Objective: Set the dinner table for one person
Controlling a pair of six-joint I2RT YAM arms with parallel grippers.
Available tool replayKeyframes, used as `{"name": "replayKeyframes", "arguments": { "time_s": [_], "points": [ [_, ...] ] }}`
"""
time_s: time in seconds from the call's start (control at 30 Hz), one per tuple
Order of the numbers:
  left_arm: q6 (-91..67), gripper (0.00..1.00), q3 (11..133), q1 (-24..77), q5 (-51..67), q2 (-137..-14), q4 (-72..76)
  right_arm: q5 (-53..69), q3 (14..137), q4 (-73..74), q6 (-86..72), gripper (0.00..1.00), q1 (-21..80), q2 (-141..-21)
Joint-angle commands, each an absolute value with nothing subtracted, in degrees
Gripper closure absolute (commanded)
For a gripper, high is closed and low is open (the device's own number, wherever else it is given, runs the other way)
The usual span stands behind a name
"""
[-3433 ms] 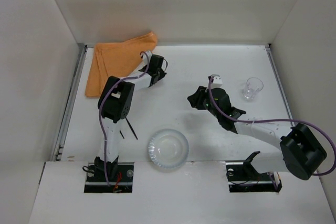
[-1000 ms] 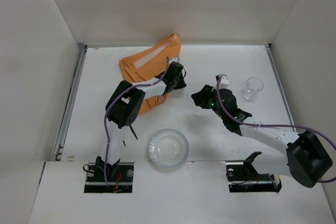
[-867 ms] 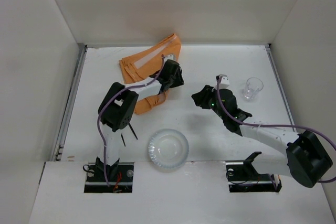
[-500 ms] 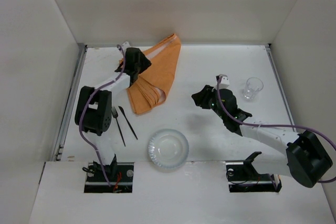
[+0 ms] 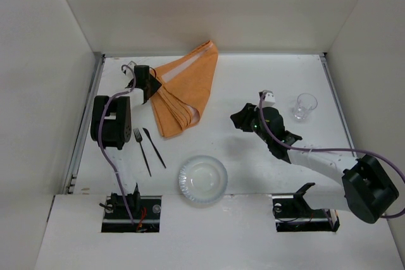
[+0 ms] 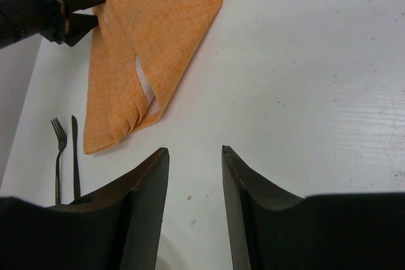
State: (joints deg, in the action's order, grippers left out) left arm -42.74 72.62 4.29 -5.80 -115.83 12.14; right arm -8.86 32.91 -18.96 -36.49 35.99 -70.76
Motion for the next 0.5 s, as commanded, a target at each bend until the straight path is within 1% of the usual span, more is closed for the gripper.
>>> {"name": "replayKeyframes", "arguments": {
  "time_s": [0.0,0.2,0.47],
  "points": [
    [-42.45,0.58,74.62,4.35,-4.83,-116.80,12.66,-8.44,33.66,-22.76,-36.74,0.55,35.90,-71.10],
    [-41.84,0.58,75.06,4.70,-4.57,-118.12,13.44,-8.26,33.93,-22.68,-36.56,0.55,35.90,-71.46],
    [-41.66,0.58,73.48,5.93,-1.67,-118.12,18.54,-8.17,34.63,-22.76,-36.47,0.55,36.08,-72.51]
  ]
}}
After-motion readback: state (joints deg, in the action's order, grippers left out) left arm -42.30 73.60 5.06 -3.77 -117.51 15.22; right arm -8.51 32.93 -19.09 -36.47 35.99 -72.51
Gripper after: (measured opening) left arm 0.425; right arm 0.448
